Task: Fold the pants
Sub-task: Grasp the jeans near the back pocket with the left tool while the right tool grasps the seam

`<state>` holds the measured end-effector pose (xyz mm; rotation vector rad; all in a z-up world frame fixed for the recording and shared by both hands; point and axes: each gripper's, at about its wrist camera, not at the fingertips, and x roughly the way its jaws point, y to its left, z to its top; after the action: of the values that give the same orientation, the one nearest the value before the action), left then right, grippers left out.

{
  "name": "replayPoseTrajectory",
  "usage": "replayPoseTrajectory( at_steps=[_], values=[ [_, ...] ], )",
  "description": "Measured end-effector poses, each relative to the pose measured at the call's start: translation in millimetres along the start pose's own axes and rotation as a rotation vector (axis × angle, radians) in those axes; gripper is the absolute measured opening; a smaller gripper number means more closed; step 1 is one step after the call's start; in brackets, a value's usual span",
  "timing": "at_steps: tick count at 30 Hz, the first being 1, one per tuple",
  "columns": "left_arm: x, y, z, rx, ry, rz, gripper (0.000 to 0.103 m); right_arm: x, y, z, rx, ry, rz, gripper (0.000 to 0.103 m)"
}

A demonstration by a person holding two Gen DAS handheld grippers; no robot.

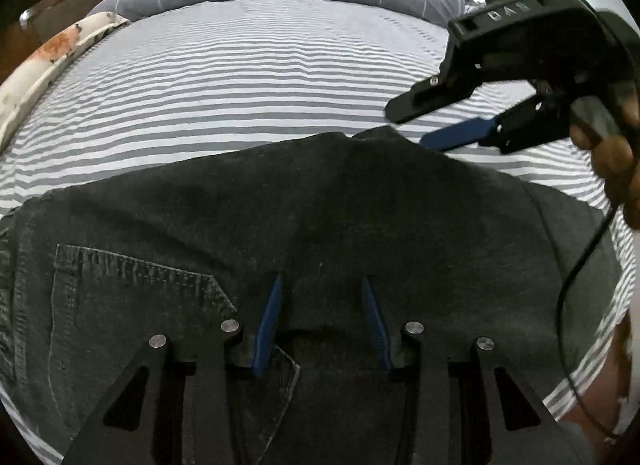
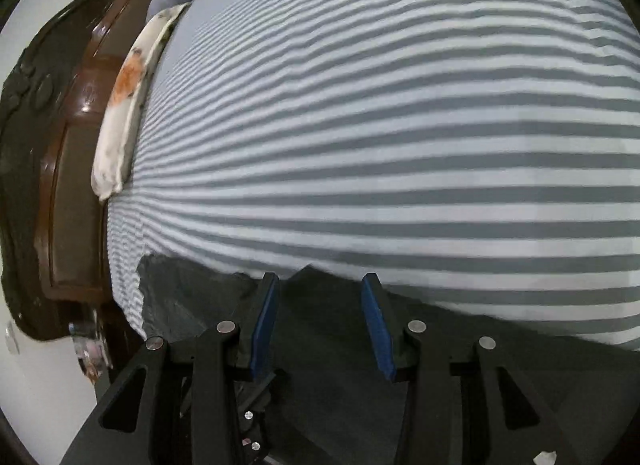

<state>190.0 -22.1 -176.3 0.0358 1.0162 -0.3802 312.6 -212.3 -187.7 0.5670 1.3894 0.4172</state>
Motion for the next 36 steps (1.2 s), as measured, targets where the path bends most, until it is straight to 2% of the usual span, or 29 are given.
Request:
replayPoseTrajectory(
  at_steps=[4, 5, 6, 10, 13, 16, 19, 20, 22, 25, 26, 27, 29, 31, 34, 36],
  values=[
    [-6.0, 17.3, 1.7, -0.078, -0.016, -0.079, 0.039, 7.9, 18.0, -29.5, -0.129, 0.048, 0.028, 0.026],
    [-8.4, 21.1, 2.5, -0.099, -0.021, -0.092, 0.039, 11.6, 18.6, -34.5, -0.134, 0.064, 0.031, 0.017],
    [-11.4, 24.8, 4.3, -0.115, -0.032, -0.101, 0.039, 15.4, 16.4, -42.7, -0.136, 0.086, 0.033, 0.013],
    [-31.4, 36.4, 12.1, -0.156, -0.133, -0.102, 0.039, 38.2, 13.0, -73.0, -0.179, 0.133, -0.034, 0.012],
    [-41.0, 39.5, 14.2, -0.177, -0.176, -0.114, 0.039, 24.8, 10.8, -74.7, -0.157, 0.046, 0.012, 0.012],
    [-28.2, 41.1, 13.8, -0.178, -0.117, -0.129, 0.039, -3.9, 10.4, -50.6, -0.139, -0.064, 0.005, 0.016],
    [-11.8, 38.1, 12.5, -0.154, -0.026, -0.116, 0.039, -19.3, 4.3, -18.0, -0.097, -0.107, 0.002, 0.036],
    [-8.0, 38.0, 11.5, -0.148, -0.003, -0.119, 0.039, -18.3, 1.7, -8.0, -0.09, -0.098, 0.002, 0.048],
    [-3.8, 34.4, 10.6, -0.112, 0.025, -0.088, 0.039, -13.6, -1.5, 5.4, -0.079, -0.077, -0.003, 0.05],
    [-3.7, 27.3, 6.5, -0.053, 0.041, -0.045, 0.037, 5.2, -7.7, 17.5, -0.051, 0.001, 0.02, 0.05],
    [-1.8, 24.6, 8.7, -0.048, 0.044, -0.043, 0.037, 10.0, -6.0, 16.8, -0.055, 0.017, 0.027, 0.043],
    [-2.2, 24.7, 10.4, -0.055, 0.043, -0.048, 0.037, 13.5, -2.8, 12.4, -0.08, 0.037, 0.032, 0.029],
    [-6.0, 31.5, 15.9, -0.111, 0.029, -0.085, 0.033, 14.7, 5.4, -1.7, -0.146, 0.053, 0.008, 0.014],
    [-18.2, 44.9, 19.0, -0.174, -0.025, -0.105, 0.033, 14.0, 10.0, -19.8, -0.187, 0.047, 0.004, 0.01],
    [-45.7, 54.5, 23.4, -0.204, -0.173, -0.052, 0.033, 10.8, 12.8, -46.2, -0.199, 0.019, 0.002, 0.008],
    [-55.4, 58.7, 23.9, -0.226, -0.222, -0.075, 0.033, 9.2, 14.7, -66.2, -0.209, -0.023, -0.004, 0.007]
  ],
)
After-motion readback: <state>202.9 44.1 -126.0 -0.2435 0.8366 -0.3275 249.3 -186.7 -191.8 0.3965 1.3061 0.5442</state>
